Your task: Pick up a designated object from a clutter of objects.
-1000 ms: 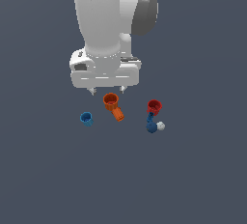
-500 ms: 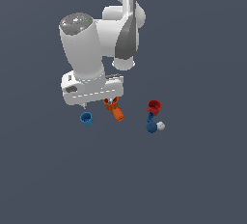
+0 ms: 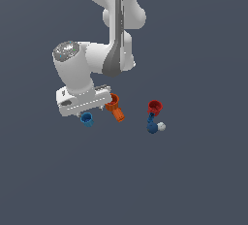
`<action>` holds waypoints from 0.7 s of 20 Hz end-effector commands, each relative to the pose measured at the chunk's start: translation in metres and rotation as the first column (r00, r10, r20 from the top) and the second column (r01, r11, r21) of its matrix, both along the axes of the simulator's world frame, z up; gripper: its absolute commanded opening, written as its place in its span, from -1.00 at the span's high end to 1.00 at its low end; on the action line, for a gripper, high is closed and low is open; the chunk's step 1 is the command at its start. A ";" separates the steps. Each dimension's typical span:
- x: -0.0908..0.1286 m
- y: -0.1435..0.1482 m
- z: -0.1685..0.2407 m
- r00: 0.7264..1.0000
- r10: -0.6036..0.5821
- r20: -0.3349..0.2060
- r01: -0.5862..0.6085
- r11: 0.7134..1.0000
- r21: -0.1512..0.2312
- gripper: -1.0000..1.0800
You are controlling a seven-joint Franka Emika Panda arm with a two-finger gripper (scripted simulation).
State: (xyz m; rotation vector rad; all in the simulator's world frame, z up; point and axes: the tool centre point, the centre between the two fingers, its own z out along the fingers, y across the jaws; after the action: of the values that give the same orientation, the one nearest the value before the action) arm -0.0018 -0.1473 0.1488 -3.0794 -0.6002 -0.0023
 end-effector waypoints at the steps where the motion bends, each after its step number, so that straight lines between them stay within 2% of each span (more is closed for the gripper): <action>1: -0.004 -0.011 -0.015 0.999 0.035 0.001 -0.035 0.999 0.000 -0.92; 14: -0.021 -0.040 -0.057 0.992 0.127 -0.001 -0.127 0.992 -0.004 -0.92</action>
State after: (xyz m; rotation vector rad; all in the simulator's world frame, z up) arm -0.0217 -0.1856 0.0941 -3.0409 -0.7855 0.0007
